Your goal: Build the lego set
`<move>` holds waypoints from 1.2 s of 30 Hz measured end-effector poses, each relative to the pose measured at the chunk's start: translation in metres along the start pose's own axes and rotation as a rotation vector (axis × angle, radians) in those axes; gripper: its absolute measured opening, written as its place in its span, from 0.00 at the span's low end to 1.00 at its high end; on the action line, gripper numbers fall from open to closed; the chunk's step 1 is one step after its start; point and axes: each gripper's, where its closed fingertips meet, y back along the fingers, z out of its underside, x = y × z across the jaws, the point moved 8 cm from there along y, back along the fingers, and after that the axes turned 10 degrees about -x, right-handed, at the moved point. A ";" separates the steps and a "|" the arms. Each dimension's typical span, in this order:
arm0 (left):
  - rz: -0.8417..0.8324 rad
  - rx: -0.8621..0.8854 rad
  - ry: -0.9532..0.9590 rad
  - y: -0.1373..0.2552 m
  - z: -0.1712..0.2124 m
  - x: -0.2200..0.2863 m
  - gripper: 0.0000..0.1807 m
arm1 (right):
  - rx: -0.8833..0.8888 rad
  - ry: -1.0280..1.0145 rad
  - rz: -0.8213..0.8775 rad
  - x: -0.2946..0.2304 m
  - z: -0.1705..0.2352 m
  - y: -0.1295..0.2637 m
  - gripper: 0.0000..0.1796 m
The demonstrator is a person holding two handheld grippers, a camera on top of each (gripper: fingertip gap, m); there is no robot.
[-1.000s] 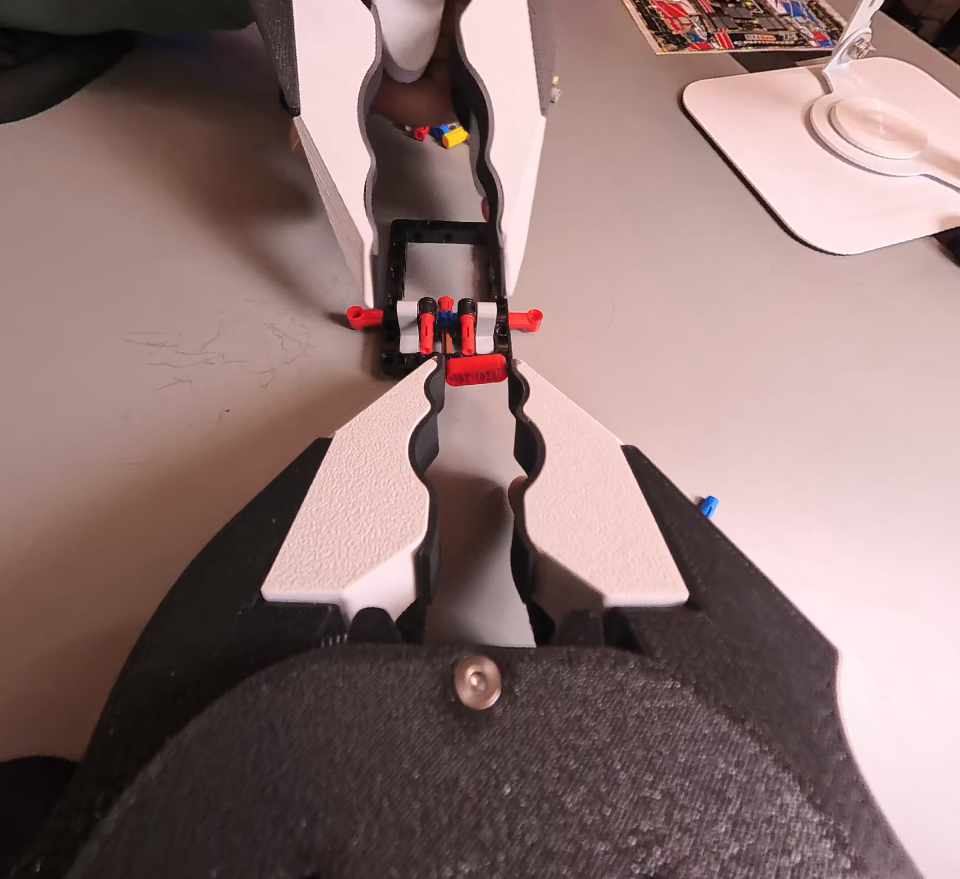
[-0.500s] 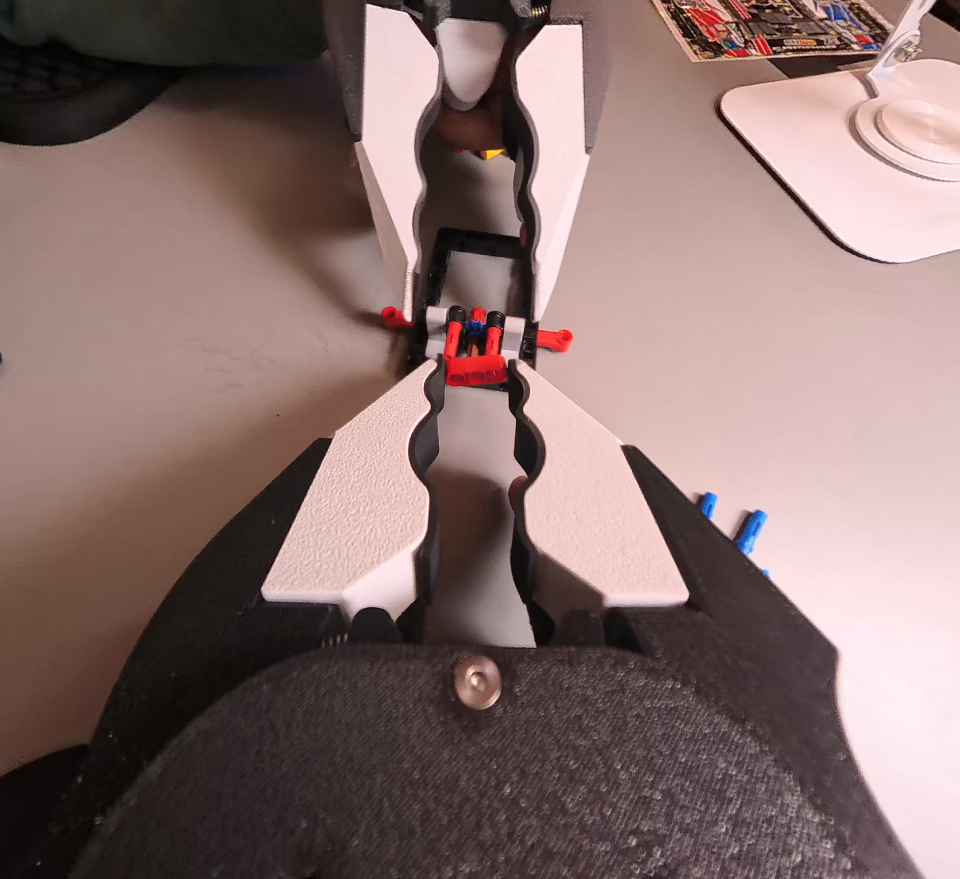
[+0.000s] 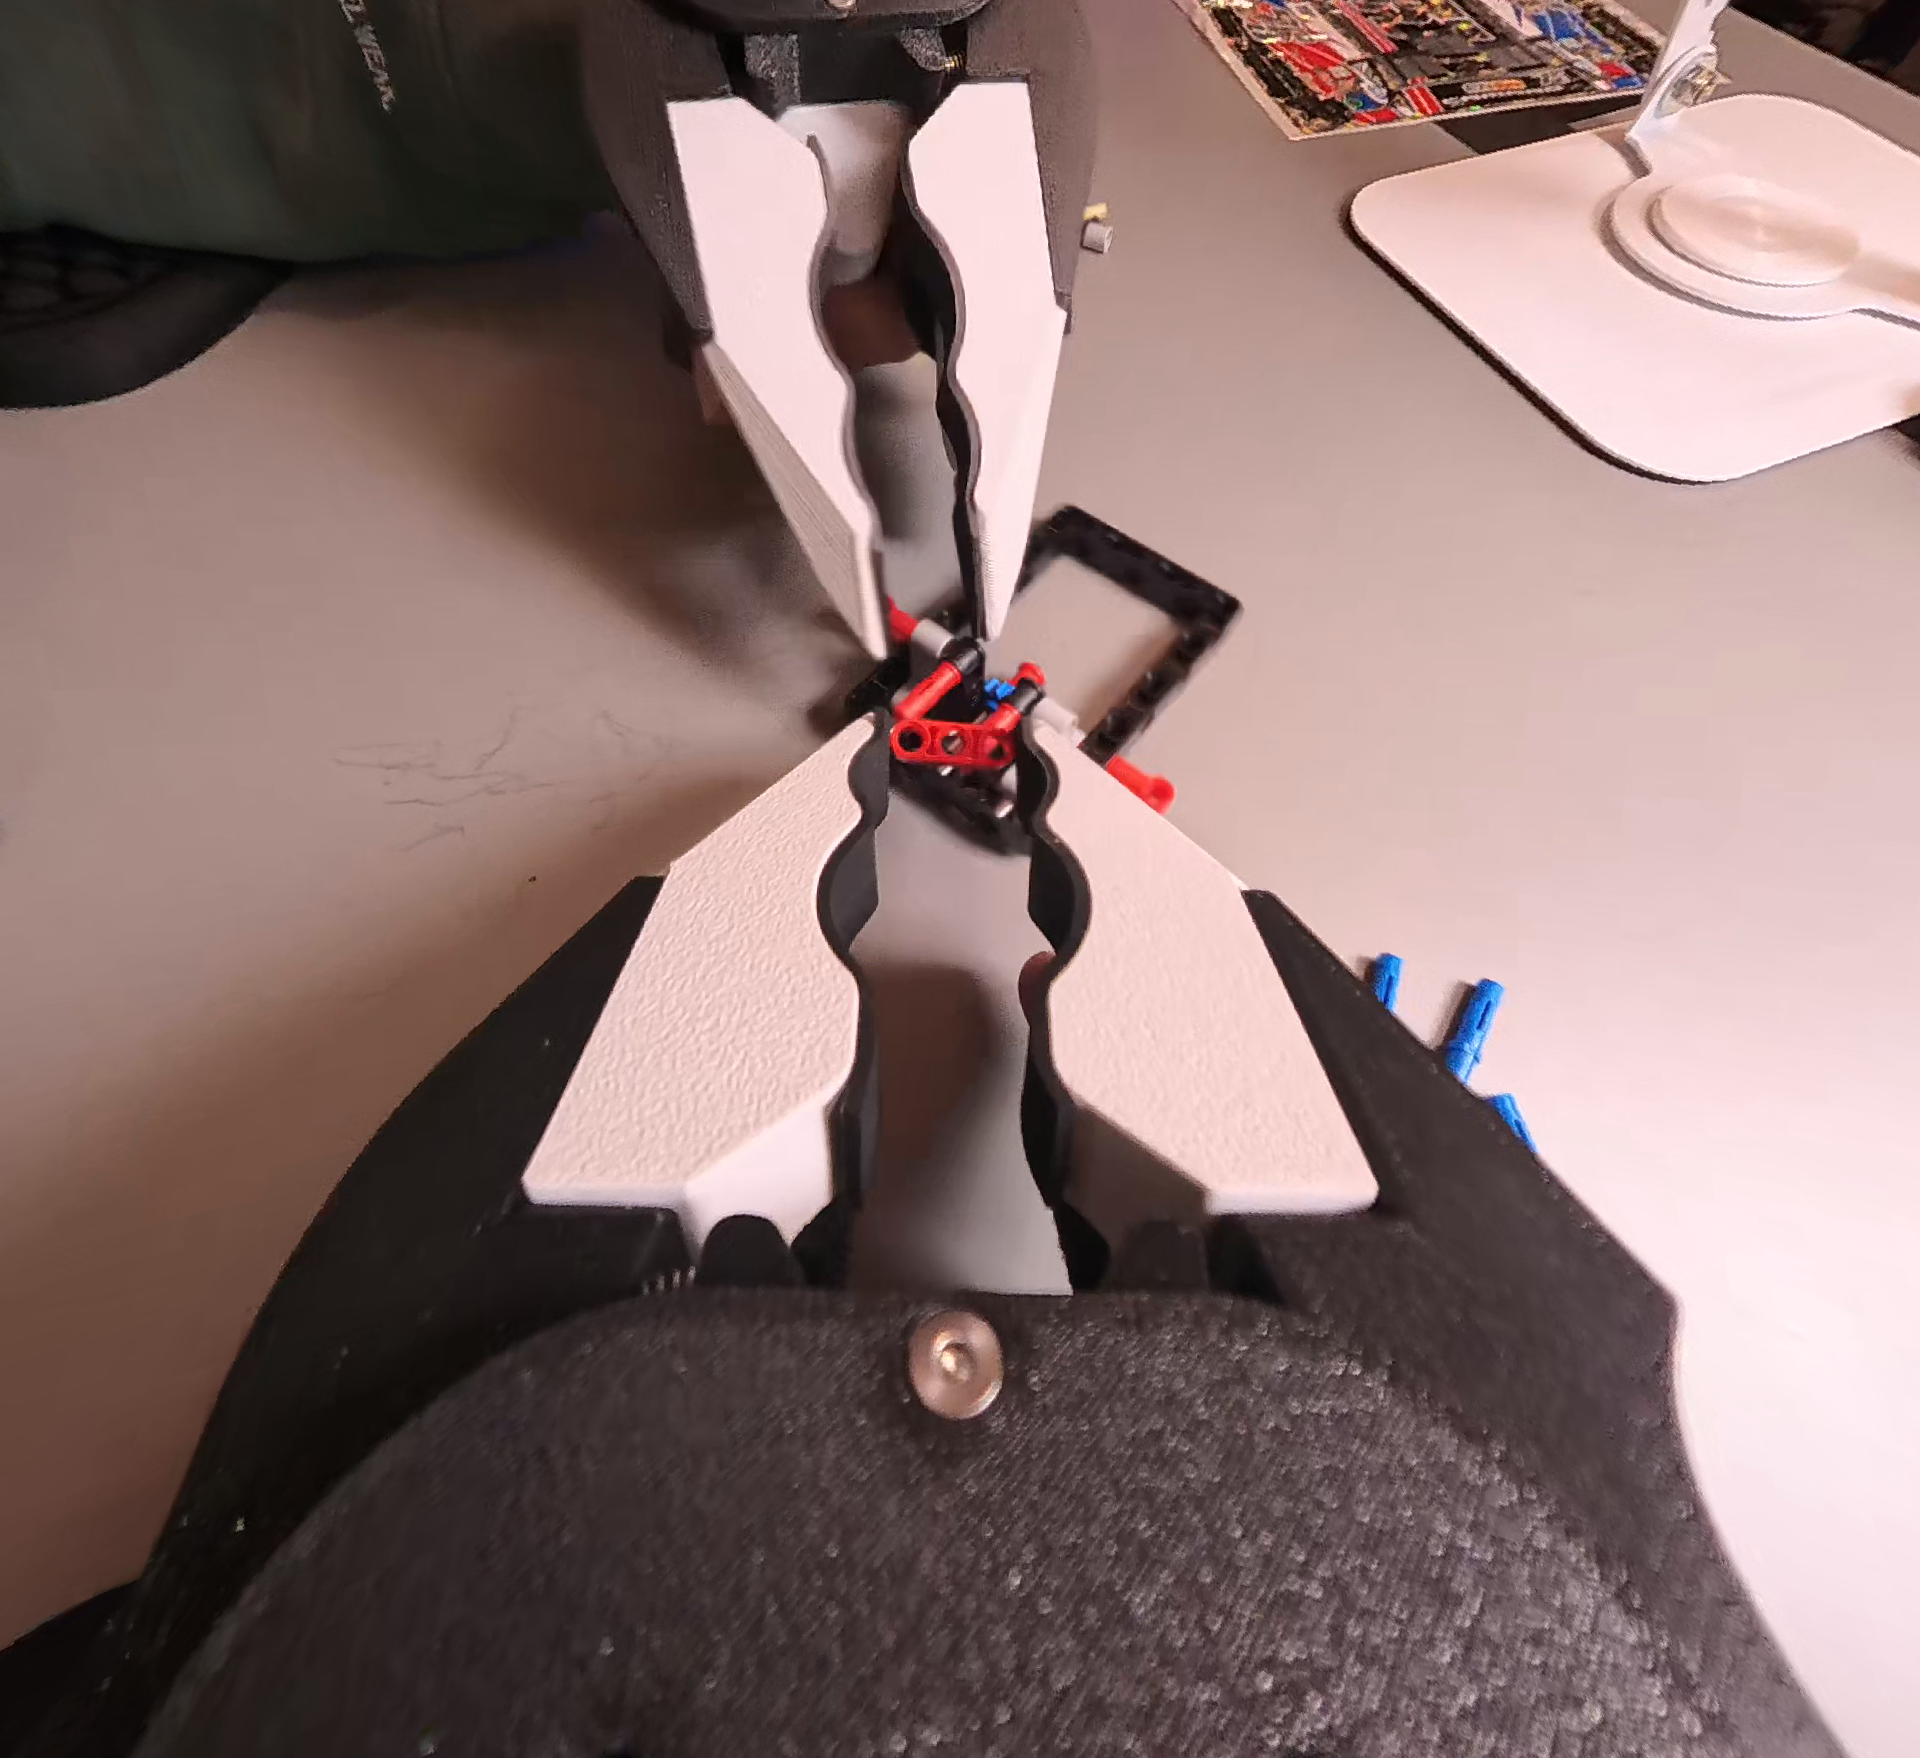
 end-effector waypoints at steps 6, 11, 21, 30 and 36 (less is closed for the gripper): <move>-0.024 -0.027 0.008 0.002 0.001 -0.001 0.15 | -0.026 -0.004 0.033 0.002 0.003 0.001 0.12; -0.022 0.027 0.057 0.015 -0.010 0.006 0.14 | 0.174 0.050 0.023 -0.008 -0.016 0.013 0.12; 0.393 0.435 0.638 0.036 -0.022 0.028 0.15 | 0.330 0.306 0.211 -0.037 -0.037 0.025 0.12; 0.256 0.359 0.724 0.032 -0.017 0.042 0.04 | 0.199 0.575 0.467 -0.061 -0.043 0.012 0.12; 0.377 0.097 0.614 0.031 -0.010 0.052 0.04 | 0.058 0.751 0.256 -0.065 -0.040 0.014 0.16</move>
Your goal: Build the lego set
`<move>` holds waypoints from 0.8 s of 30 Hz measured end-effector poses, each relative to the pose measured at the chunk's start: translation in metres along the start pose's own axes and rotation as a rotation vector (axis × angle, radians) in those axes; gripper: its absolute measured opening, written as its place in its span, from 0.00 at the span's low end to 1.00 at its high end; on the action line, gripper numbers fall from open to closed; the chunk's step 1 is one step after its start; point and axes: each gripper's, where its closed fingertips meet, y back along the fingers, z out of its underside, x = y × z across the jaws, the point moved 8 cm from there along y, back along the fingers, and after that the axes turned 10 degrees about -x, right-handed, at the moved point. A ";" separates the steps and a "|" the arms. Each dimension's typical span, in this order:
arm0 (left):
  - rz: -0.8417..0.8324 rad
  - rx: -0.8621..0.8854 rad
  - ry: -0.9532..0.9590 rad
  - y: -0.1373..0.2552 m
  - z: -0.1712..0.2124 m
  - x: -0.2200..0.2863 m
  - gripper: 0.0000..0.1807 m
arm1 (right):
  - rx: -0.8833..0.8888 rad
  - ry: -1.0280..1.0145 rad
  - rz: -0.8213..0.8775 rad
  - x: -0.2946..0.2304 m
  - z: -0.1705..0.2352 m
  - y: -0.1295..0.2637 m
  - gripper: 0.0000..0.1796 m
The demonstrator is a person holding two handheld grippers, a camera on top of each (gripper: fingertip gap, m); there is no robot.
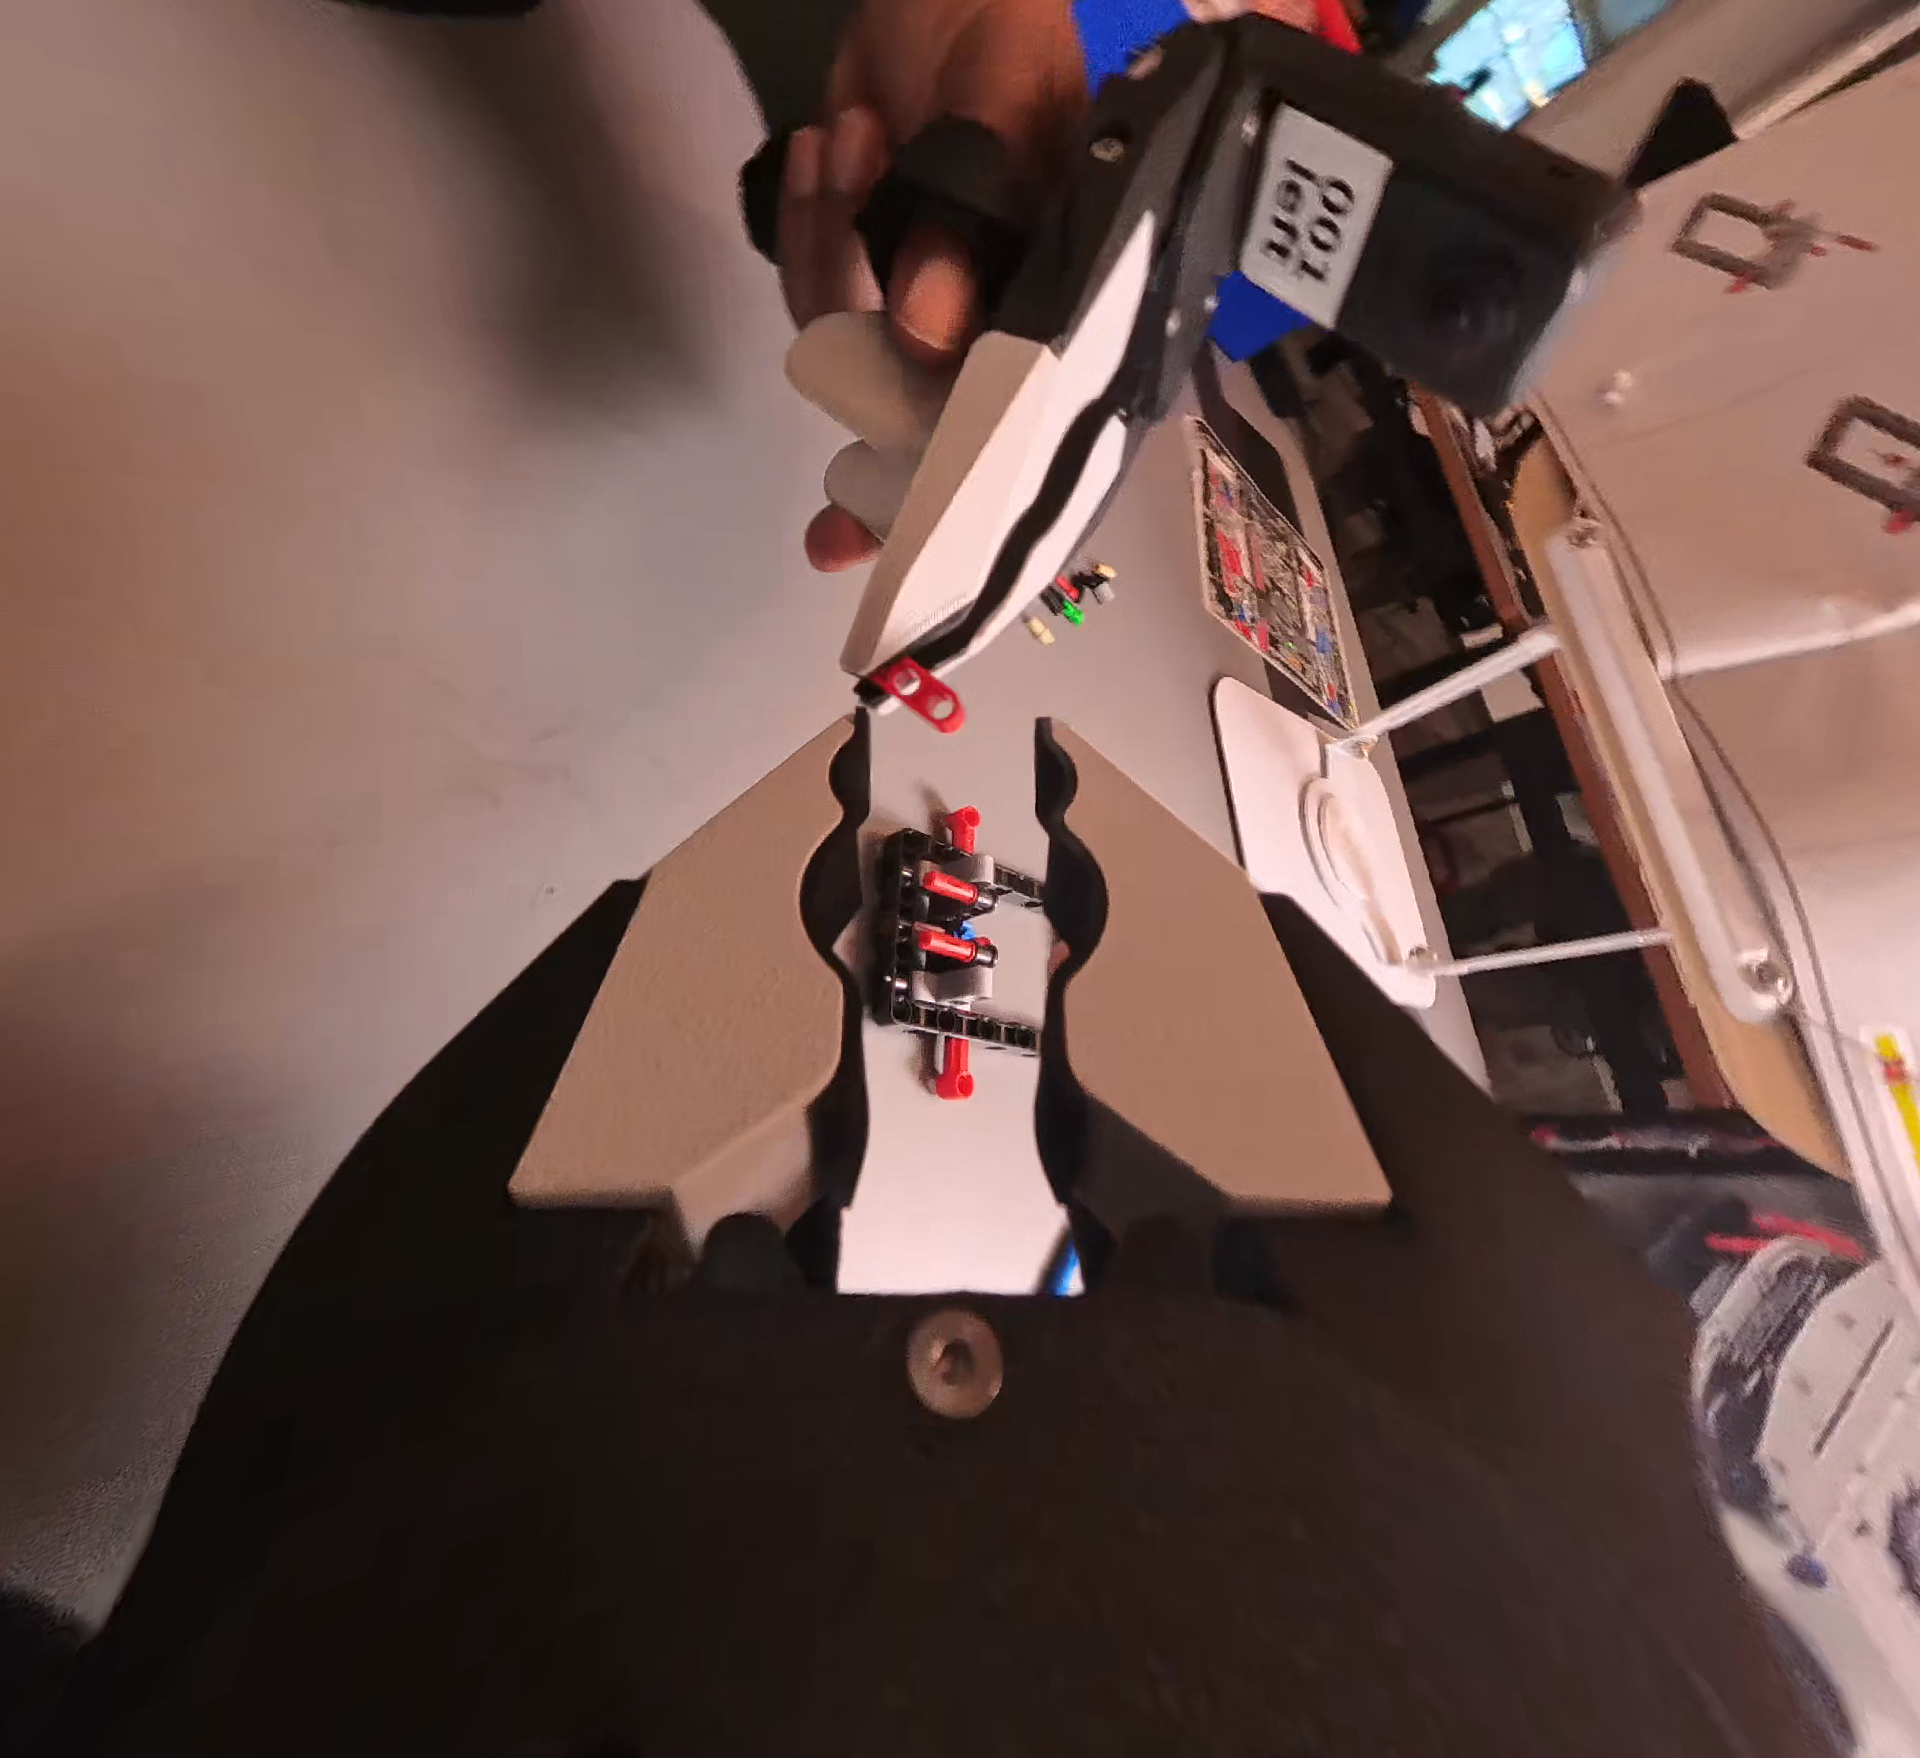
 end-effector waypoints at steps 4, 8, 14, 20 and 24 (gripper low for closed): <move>0.039 -0.146 0.000 -0.011 0.003 0.002 0.04 | -0.019 0.161 -0.121 -0.004 -0.011 0.002 0.15; 0.075 -0.205 0.018 -0.015 0.001 0.001 0.04 | -0.037 0.274 -0.191 -0.014 -0.015 -0.002 0.06; 0.123 -0.113 0.007 -0.008 -0.003 -0.006 0.13 | 0.013 0.081 -0.175 -0.009 -0.002 0.000 0.03; -0.605 -0.111 -0.542 0.026 -0.009 -0.040 0.28 | 0.008 -0.396 -0.049 0.020 0.046 0.026 0.03; -0.613 -0.223 -0.687 0.003 -0.014 -0.050 0.32 | 0.016 -0.485 -0.009 0.023 0.054 0.032 0.03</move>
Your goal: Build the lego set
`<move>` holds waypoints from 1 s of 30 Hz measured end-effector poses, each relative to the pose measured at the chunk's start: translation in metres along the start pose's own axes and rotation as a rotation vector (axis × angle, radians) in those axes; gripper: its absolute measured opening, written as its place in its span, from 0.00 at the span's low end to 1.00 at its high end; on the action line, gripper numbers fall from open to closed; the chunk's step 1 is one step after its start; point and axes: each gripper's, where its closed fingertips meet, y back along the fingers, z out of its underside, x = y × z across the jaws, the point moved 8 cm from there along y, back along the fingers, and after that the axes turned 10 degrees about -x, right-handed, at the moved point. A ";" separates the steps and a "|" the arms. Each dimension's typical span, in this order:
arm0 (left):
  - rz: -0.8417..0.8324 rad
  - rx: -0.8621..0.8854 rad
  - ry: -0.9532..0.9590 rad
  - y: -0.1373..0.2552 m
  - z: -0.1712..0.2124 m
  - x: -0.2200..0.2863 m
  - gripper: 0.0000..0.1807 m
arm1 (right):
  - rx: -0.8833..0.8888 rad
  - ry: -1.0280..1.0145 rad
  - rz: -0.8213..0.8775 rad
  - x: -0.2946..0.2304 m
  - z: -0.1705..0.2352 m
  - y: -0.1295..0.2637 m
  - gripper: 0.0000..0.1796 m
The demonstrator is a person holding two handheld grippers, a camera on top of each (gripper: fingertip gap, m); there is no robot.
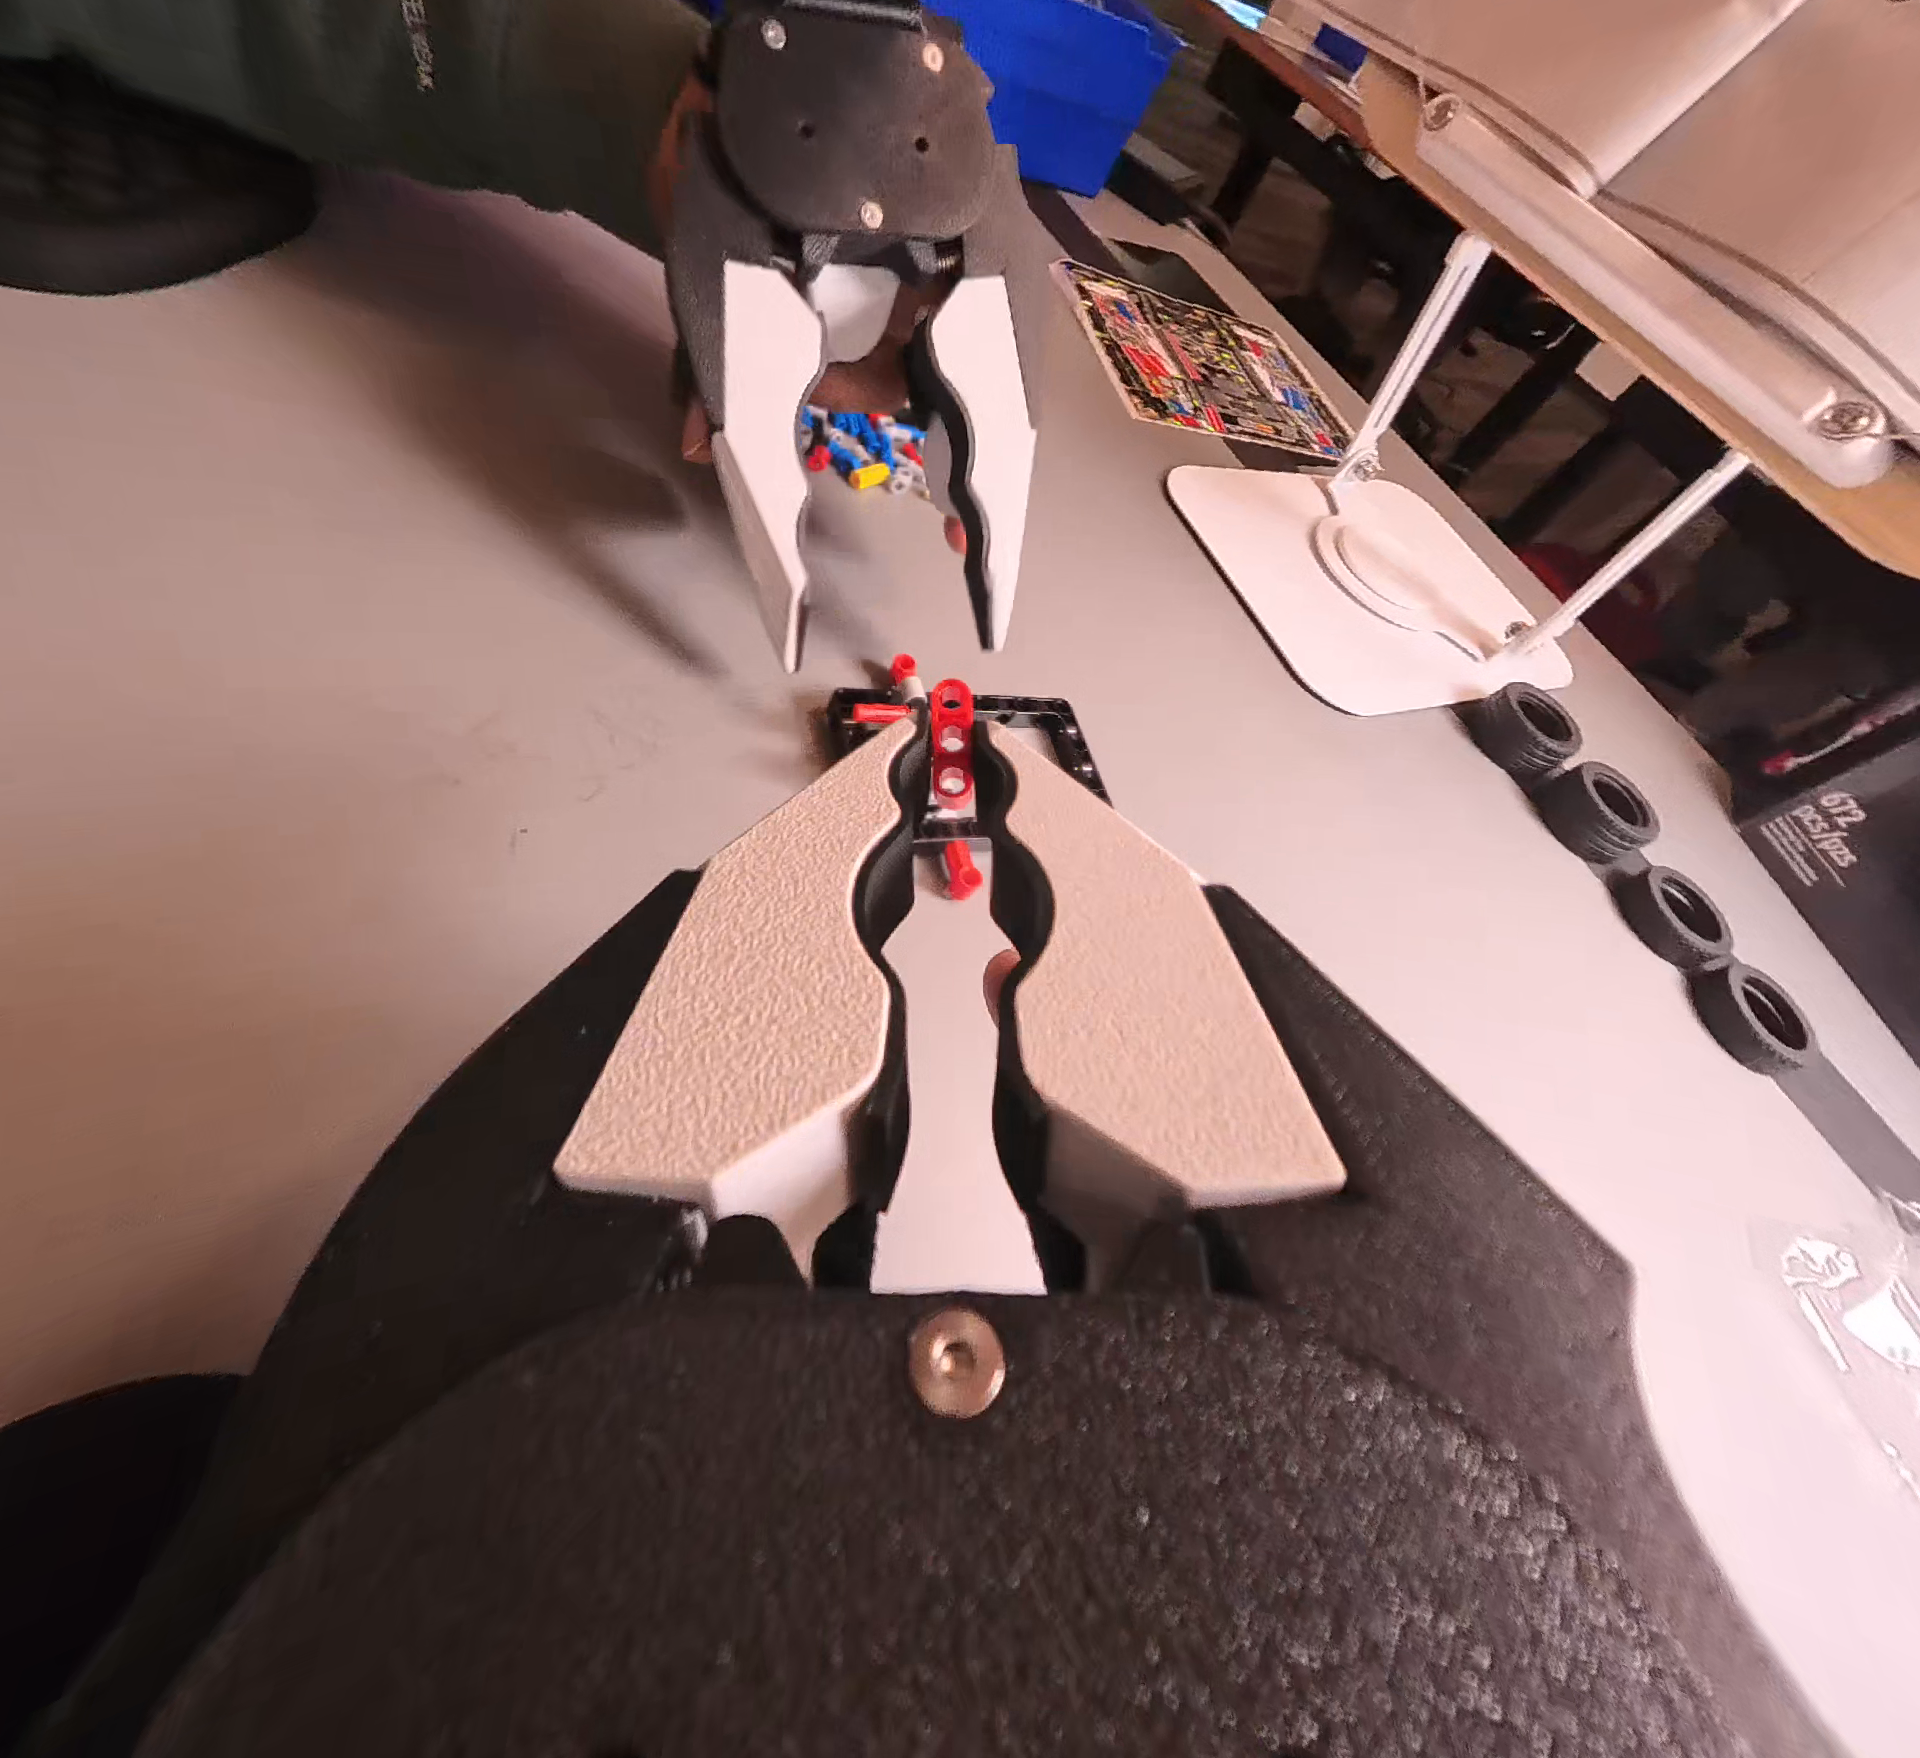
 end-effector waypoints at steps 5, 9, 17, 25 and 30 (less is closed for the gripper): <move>0.109 -0.156 -0.095 -0.020 -0.010 -0.003 0.20 | 0.016 -0.040 0.005 0.005 0.003 0.001 0.03; 0.143 -0.185 -0.028 -0.024 -0.015 -0.005 0.17 | 0.028 -0.051 -0.017 0.004 0.005 0.001 0.03; 0.564 0.044 0.481 0.004 -0.039 0.014 0.17 | 0.092 0.174 -0.091 -0.014 -0.016 0.008 0.02; 0.779 0.093 0.704 0.011 -0.047 0.032 0.17 | -0.034 0.362 -0.215 -0.021 -0.044 0.012 0.02; 0.807 0.100 0.733 0.009 -0.047 0.033 0.17 | -0.134 0.445 -0.279 -0.023 -0.052 0.006 0.03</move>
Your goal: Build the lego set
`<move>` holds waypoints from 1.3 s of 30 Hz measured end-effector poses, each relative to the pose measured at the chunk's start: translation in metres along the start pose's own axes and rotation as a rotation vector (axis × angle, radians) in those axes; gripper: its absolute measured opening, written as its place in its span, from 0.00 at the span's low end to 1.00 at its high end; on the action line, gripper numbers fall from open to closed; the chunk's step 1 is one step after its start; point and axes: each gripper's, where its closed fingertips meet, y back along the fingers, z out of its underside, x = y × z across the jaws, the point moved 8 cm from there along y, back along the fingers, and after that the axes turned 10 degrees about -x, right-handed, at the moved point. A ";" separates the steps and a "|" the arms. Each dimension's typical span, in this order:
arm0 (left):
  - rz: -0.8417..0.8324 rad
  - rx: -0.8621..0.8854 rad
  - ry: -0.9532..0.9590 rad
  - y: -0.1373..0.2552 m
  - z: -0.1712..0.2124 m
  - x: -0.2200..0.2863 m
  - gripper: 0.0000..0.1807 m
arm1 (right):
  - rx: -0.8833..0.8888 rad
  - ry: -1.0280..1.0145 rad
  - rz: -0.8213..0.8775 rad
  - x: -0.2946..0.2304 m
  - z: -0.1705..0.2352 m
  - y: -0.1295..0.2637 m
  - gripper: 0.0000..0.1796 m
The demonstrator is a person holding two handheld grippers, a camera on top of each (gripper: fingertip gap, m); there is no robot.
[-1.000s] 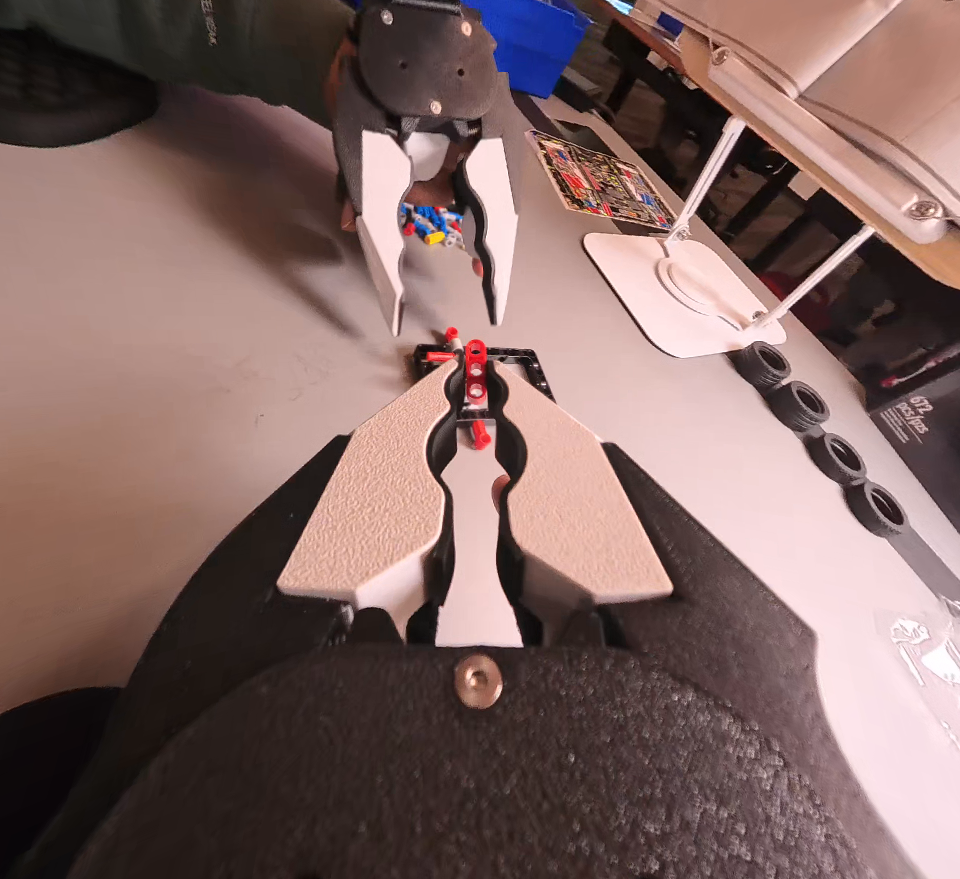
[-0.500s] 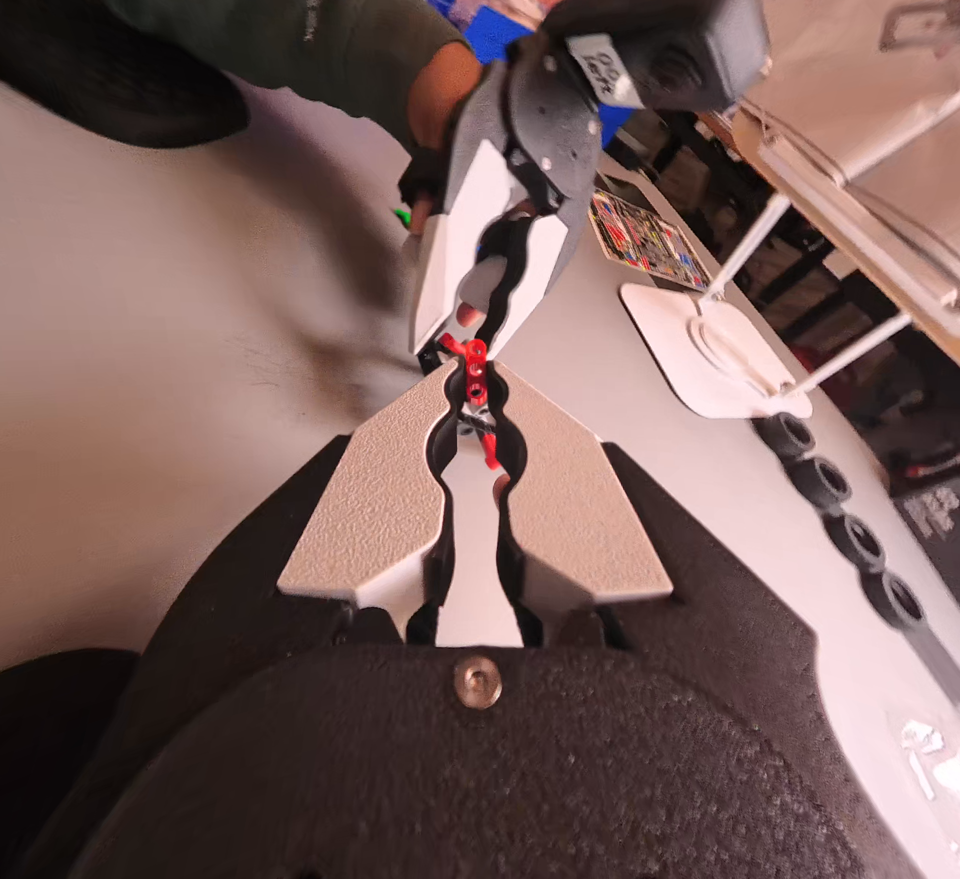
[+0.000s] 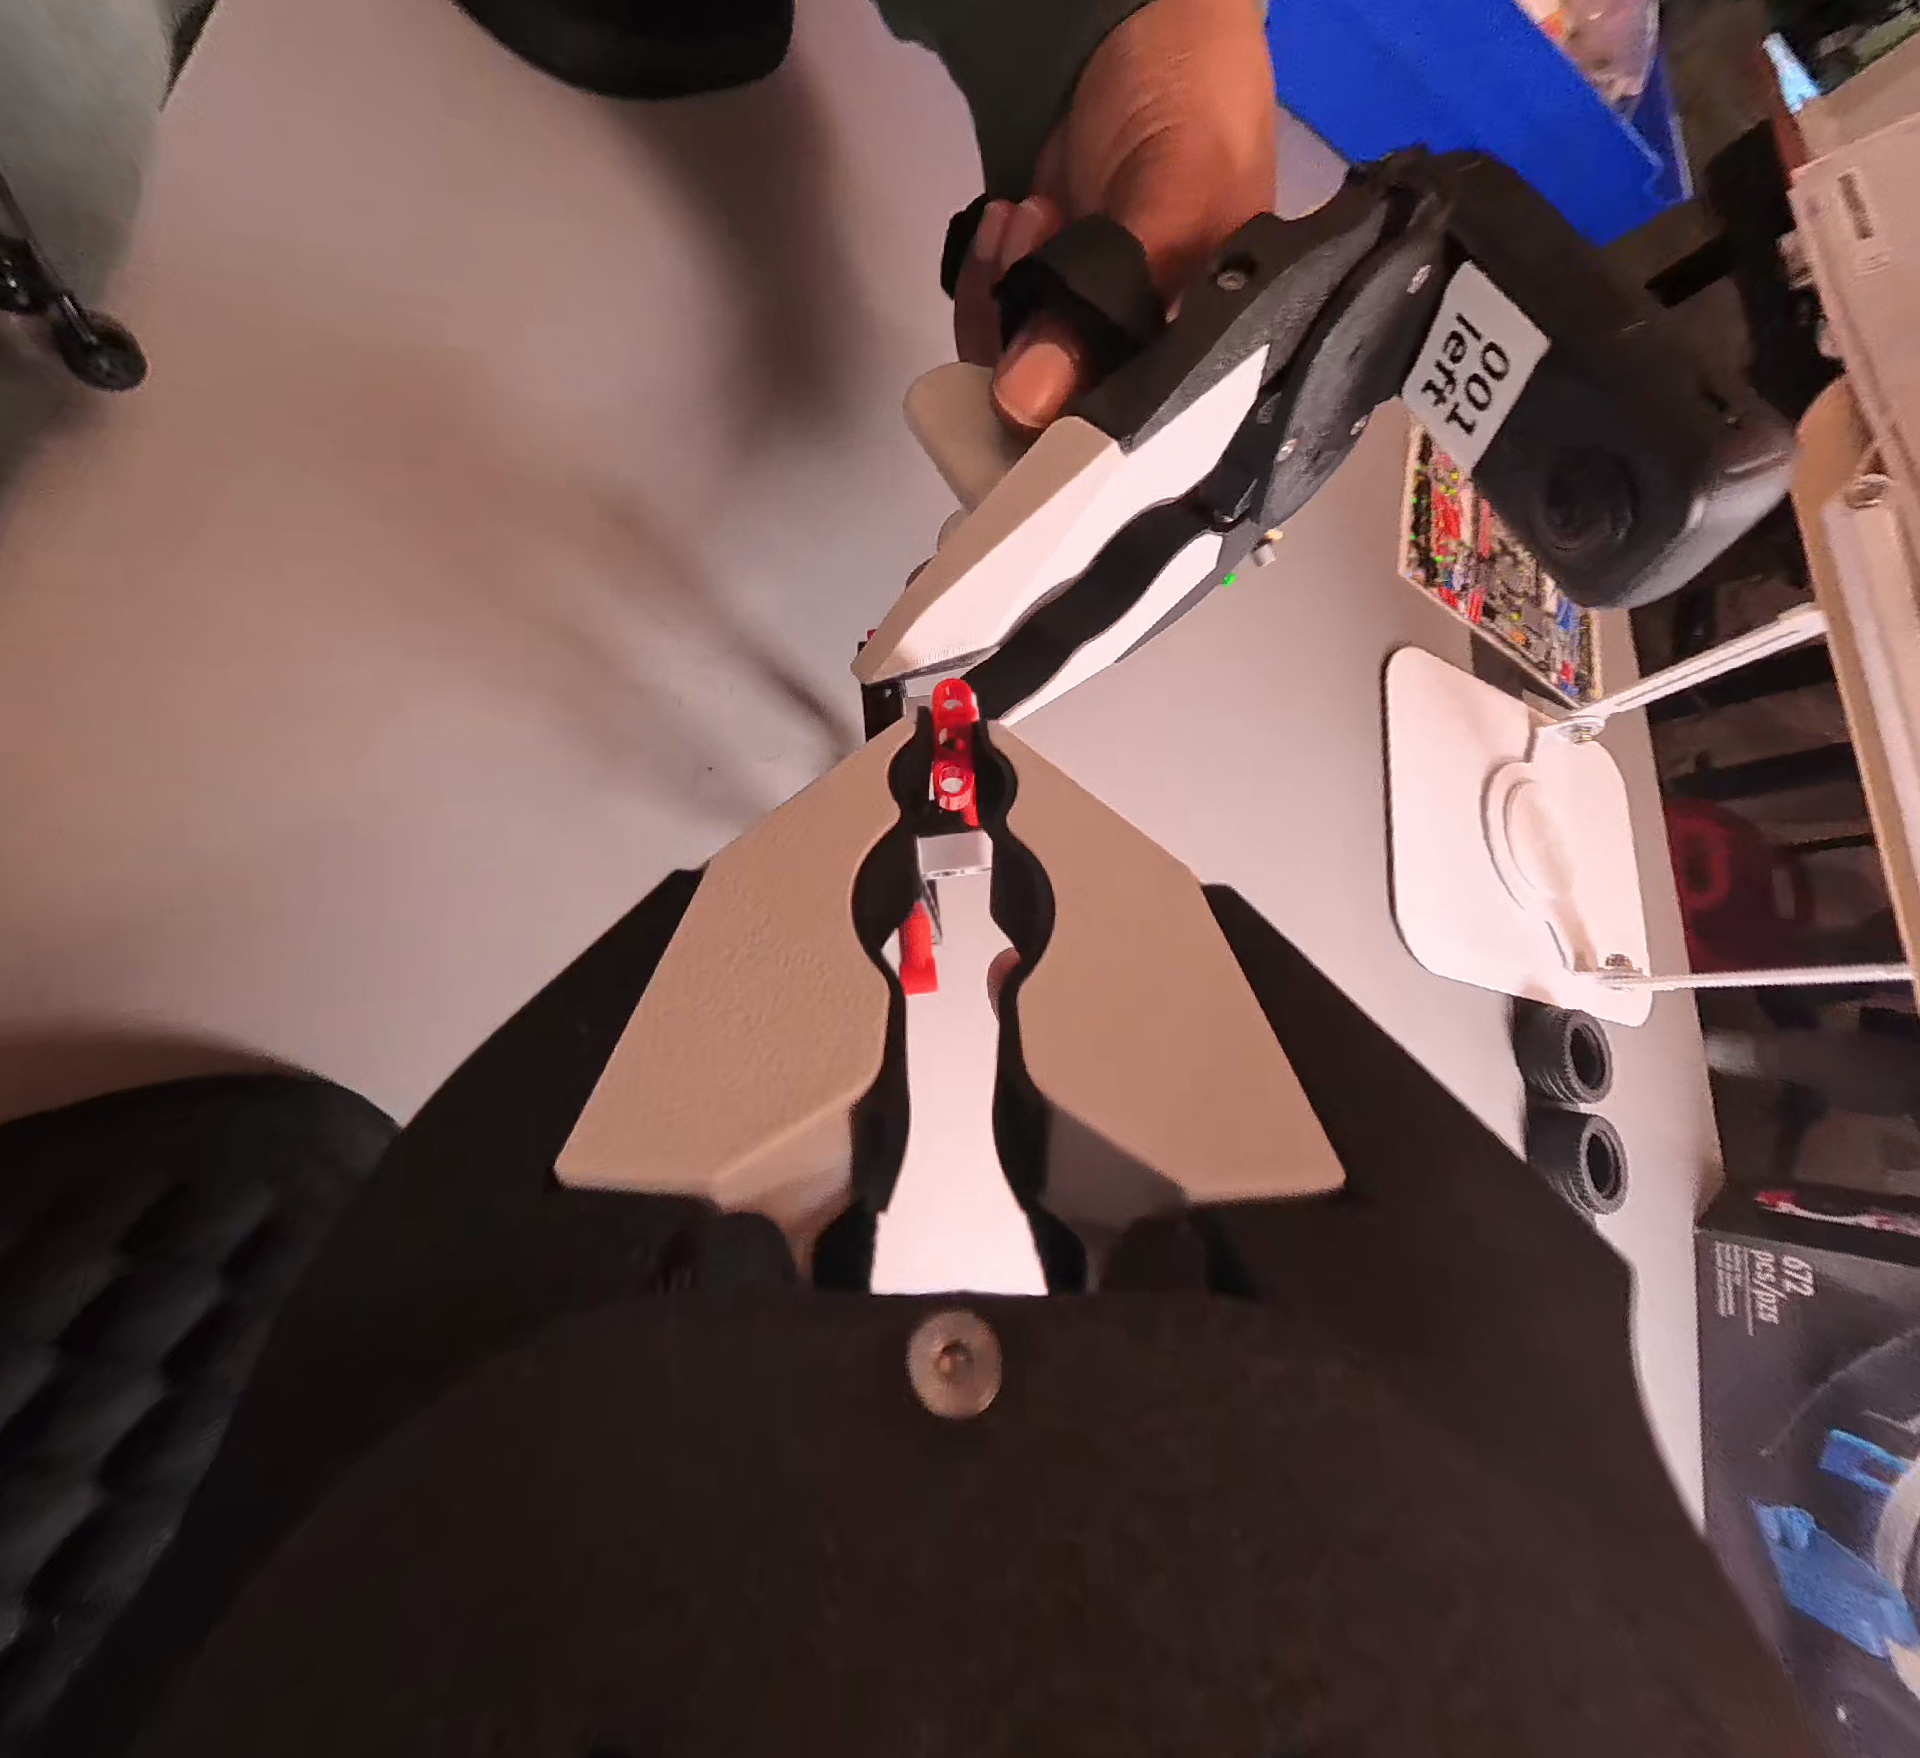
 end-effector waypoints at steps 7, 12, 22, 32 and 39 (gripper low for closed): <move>0.004 -0.017 0.010 0.002 0.002 -0.001 0.17 | -0.024 0.025 -0.035 0.004 -0.002 -0.008 0.03; 0.012 -0.040 0.002 0.001 0.004 0.001 0.17 | -0.023 0.035 -0.068 0.004 -0.004 -0.009 0.03; 0.048 -0.075 -0.029 -0.009 0.010 0.001 0.17 | -0.018 0.038 -0.151 -0.002 -0.005 -0.012 0.03; 0.037 -0.084 -0.064 -0.010 0.012 0.002 0.17 | -0.006 0.011 -0.192 -0.003 -0.005 -0.013 0.03; 0.058 -0.068 -0.055 -0.007 0.012 -0.002 0.17 | -0.016 -0.006 -0.173 -0.001 -0.004 -0.014 0.03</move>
